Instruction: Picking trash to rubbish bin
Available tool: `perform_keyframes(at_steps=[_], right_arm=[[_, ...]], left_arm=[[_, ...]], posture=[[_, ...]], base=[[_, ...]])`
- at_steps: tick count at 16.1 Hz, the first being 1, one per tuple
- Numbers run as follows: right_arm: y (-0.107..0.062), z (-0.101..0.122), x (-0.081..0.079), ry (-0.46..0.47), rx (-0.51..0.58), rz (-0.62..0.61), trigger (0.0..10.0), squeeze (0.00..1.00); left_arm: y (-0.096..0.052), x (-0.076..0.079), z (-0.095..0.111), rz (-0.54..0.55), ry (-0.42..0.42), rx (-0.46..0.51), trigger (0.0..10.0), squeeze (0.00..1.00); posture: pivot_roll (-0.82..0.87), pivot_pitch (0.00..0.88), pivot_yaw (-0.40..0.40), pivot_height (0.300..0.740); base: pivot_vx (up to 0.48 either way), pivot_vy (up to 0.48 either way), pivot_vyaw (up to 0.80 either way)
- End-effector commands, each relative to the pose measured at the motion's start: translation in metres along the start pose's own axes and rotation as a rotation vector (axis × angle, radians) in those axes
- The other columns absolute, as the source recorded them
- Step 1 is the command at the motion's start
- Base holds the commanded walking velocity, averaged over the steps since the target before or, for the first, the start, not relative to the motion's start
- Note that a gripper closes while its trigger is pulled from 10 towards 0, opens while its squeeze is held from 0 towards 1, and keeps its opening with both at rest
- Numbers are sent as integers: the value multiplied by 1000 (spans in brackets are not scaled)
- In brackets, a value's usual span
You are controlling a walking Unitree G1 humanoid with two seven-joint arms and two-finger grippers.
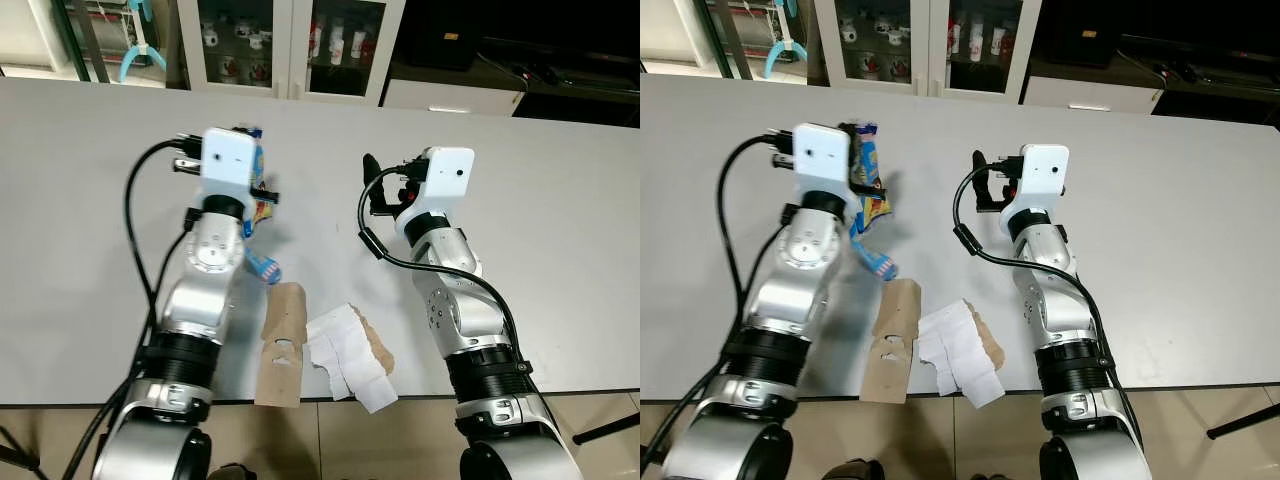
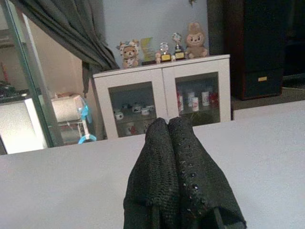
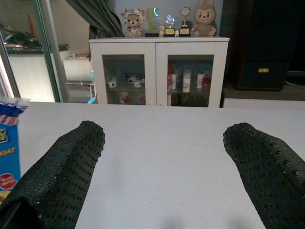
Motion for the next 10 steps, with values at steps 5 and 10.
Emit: perform_keyframes(at_steps=[5, 10], right_arm=[[3, 9, 2, 10, 28, -3, 10000, 0], [3, 5, -1, 24, 11, 16, 10000, 0]], left_arm=[[3, 4, 14, 12, 49, 65, 10000, 0], [4, 1, 18, 14, -29, 77, 10000, 0]], posture=[[-30, 38, -106, 740], [-29, 40, -105, 740]], base=[[0, 0, 0], [0, 0, 0]])
Point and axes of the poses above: a point about 5 cm out from each wrist's last joint towards the gripper, its own y axis pointing out of the wrist towards the gripper, its own z axis along the axis of the wrist's last joint, x = y × z, the point moved 2 cm from there along y, pointing out of the wrist towards the gripper, and after that the axes turned 8 degrees about y, right-handed, at the moved point
